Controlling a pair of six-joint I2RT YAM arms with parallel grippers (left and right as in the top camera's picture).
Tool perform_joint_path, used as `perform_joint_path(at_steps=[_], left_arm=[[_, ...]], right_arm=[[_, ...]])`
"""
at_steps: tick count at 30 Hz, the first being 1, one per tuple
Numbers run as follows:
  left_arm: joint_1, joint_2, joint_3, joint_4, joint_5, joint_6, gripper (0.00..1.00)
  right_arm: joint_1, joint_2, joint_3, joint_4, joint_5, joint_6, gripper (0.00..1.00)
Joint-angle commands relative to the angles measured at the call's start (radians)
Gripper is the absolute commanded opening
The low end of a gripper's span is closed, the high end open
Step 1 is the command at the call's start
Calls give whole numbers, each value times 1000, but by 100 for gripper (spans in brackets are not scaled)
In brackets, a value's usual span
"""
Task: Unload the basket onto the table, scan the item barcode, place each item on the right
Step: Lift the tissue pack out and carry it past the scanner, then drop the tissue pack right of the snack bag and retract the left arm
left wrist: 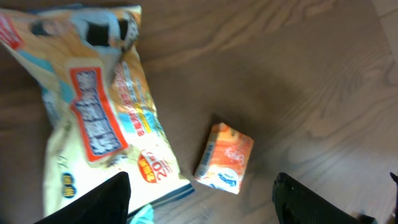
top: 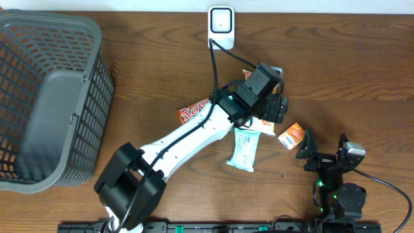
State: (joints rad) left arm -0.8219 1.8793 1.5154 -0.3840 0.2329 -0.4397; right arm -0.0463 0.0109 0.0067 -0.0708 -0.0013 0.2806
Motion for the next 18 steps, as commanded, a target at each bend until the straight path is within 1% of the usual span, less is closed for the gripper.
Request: perform_joint_path(at_steps=[1, 9, 11, 18], left_arm=[[22, -87, 53, 2, -65, 77, 73], [93, -274, 105, -2, -89, 175, 73], [114, -334, 128, -1, -104, 226, 73], [196, -511, 245, -2, -262, 452, 73]], right_arm=[[5, -5, -1, -4, 10, -8, 99], [5, -5, -1, -4, 10, -8, 99], [5, -5, -1, -4, 10, -8, 99], [5, -5, -1, -4, 10, -8, 99]])
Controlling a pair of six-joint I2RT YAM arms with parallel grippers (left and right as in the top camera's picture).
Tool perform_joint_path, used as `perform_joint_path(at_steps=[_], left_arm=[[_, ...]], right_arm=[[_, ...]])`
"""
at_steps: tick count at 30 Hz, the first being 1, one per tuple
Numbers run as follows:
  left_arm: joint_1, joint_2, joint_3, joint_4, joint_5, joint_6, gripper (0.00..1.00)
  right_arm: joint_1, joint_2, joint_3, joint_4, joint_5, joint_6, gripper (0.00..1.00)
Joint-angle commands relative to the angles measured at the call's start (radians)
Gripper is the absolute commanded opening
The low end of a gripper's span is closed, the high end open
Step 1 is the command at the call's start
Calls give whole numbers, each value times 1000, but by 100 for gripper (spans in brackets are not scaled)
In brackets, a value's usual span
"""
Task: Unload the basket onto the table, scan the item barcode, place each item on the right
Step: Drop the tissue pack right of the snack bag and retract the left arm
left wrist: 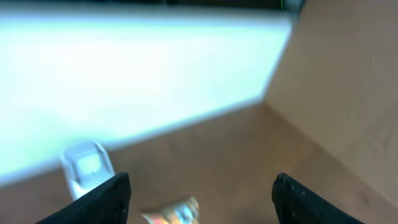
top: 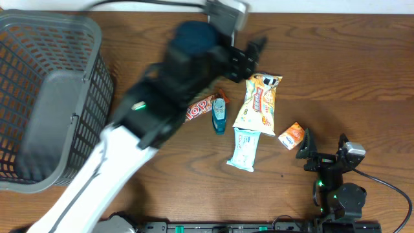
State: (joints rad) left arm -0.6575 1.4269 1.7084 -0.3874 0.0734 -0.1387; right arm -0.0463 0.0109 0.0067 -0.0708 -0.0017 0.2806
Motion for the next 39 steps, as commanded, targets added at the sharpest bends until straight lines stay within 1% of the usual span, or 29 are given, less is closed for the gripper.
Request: perform_joint_path(at_steps=[1, 4, 7, 11, 13, 14, 15, 16, 19, 23, 29, 30, 32, 34, 37, 39], left_arm=[[46, -81, 71, 2, -144, 198, 74], [80, -129, 114, 0, -276, 330, 77], [105, -171, 129, -6, -452, 460, 81], [127, -203, 129, -62, -694, 601, 85], [140, -206, 129, -97, -777, 646, 88], [146, -206, 129, -118, -805, 663, 91], [156, -207, 123, -131, -803, 685, 93], [167, -219, 114, -121, -790, 687, 93], [192, -248, 99, -167, -756, 617, 93], [227, -336, 16, -195, -643, 554, 93], [318, -517, -179, -141, -411, 513, 94], [338, -544, -209, -124, -373, 489, 98], [382, -593, -262, -99, -297, 420, 98], [425, -626, -293, -98, -201, 394, 98], [494, -659, -317, -114, -34, 383, 98], [536, -673, -318, -131, 47, 341, 98]], right_arm=[[5, -5, -1, -4, 11, -8, 99], [5, -5, -1, -4, 11, -8, 99], [5, -5, -1, -4, 11, -8, 99], [5, -5, -1, -4, 11, -8, 99], [5, -5, -1, -4, 11, -8, 99], [5, -5, -1, -4, 11, -8, 99], [5, -5, -1, -4, 11, -8, 99], [5, -5, -1, -4, 11, -8, 99], [5, -5, -1, -4, 11, -8, 99], [5, -5, -1, -4, 11, -8, 99], [5, -5, -1, -4, 11, -8, 99], [5, -5, -1, -4, 11, -8, 99], [5, -5, -1, -3, 11, -8, 99], [5, -5, -1, -2, 5, 1, 99], [5, -5, -1, -2, -48, 92, 99], [5, -5, -1, 2, -101, 214, 99]])
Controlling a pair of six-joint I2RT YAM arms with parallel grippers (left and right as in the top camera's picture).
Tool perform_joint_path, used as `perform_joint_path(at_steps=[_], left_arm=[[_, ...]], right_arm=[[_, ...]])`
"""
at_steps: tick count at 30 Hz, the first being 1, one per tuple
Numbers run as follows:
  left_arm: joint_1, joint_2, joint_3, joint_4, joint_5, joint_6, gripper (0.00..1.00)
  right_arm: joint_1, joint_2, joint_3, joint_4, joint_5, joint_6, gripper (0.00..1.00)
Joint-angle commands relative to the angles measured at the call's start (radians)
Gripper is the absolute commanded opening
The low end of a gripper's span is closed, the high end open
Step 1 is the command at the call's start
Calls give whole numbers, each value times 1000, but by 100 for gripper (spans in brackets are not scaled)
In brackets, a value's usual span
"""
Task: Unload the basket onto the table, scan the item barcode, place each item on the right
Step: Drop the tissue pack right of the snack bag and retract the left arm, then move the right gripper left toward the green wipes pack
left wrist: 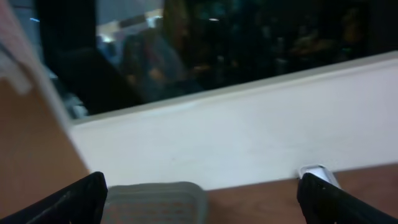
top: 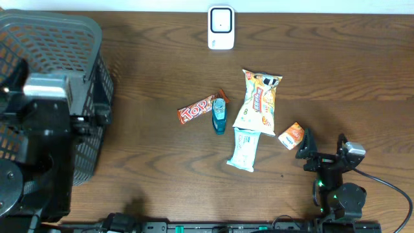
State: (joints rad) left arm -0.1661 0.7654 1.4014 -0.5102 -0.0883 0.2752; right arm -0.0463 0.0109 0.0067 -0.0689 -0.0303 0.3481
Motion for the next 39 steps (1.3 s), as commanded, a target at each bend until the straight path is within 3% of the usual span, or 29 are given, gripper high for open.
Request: perform_joint_path(at_steps=[1, 4, 10, 13, 17, 21, 25, 32, 39], left_arm=[[66, -17, -11, -13, 248, -90, 98], [116, -39, -11, -35, 353, -101, 98], [127, -97, -12, -56, 394, -101, 98], [126, -124, -12, -60, 395, -101, 98], [120, -174, -17, -65, 424, -101, 98], [109, -250, -53, -63, 555, -101, 98], [105, -337, -114, -39, 679, -101, 98], [83, -472, -201, 11, 683, -102, 98], [55, -516, -205, 14, 684, -106, 98]], right_arm=[[5, -5, -1, 6, -128, 237, 99], [5, -5, -1, 21, -279, 441, 99], [5, -5, -1, 28, -542, 572, 99], [5, -5, -1, 66, -581, 740, 99], [5, -5, -1, 317, -618, 801, 99], [5, -5, 5, 522, -644, 924, 99], [5, -4, 13, 501, -710, 928, 99], [5, 2, 88, 460, -774, 821, 99], [5, 89, 295, 29, -764, 537, 99]])
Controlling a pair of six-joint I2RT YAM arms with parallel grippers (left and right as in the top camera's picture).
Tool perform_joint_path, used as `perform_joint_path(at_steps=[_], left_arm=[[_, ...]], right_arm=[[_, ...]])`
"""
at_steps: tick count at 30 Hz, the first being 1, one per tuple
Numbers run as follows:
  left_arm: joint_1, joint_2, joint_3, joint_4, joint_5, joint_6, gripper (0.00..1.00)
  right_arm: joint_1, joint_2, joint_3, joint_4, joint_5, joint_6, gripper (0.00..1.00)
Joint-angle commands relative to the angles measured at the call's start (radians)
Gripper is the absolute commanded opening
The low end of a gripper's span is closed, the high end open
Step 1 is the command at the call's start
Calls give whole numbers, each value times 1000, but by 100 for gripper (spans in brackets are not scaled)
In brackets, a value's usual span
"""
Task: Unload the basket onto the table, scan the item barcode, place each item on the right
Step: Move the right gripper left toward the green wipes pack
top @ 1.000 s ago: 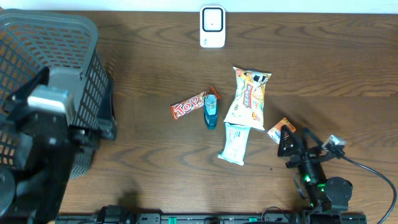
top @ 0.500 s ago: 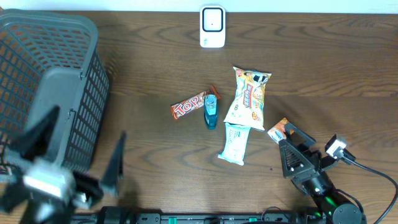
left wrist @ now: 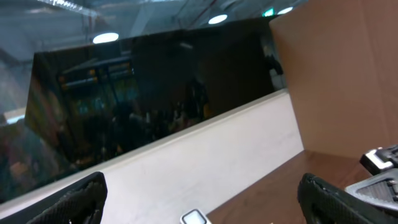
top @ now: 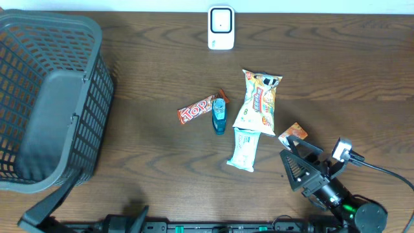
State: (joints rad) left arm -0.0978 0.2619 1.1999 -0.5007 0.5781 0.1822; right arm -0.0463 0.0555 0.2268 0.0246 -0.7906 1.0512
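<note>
The white scanner (top: 220,27) stands at the table's far edge, and its top also shows low in the left wrist view as the scanner (left wrist: 194,217). In mid-table lie a Top bar (top: 195,112), a blue bottle (top: 220,116), a chip bag (top: 258,99), a white-blue packet (top: 246,148) and a small orange box (top: 295,131). My right gripper (top: 286,171) hangs open just in front of the orange box, pointing left, holding nothing. My left gripper (left wrist: 202,200) is open and empty, aimed at a wall and a dark window. Only a part of the left arm (top: 48,208) shows overhead.
A large grey basket (top: 97,97) fills the left side of the table. A cable (top: 388,173) runs from the right arm off the right edge. The black rail (top: 213,227) lies along the front edge.
The left arm was over the basket at the left; now only a piece of it shows at the front left corner. The right gripper has left its parked pose and points left by the orange box.
My left gripper hung open over the chip bag and the orange box. Then it was up by the scanner, then over the basket, and now at the front left corner, always empty. The items lie where they were. The right arm stayed parked until now.
</note>
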Motion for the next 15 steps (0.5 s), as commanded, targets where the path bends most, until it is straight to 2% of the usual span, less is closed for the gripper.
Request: perform_joint_path(at_steps=[1, 4, 15], left_arm=[[-19, -14, -3, 5, 17, -23, 98], [-31, -24, -3, 5, 17, -39, 98], [-27, -64, -43, -12, 17, -43, 98]], right_arm=[[5, 65, 97, -95, -1, -193, 99], [5, 161, 172, -159, 0, -268, 99], [5, 632, 448, -201, 21, -490, 99]])
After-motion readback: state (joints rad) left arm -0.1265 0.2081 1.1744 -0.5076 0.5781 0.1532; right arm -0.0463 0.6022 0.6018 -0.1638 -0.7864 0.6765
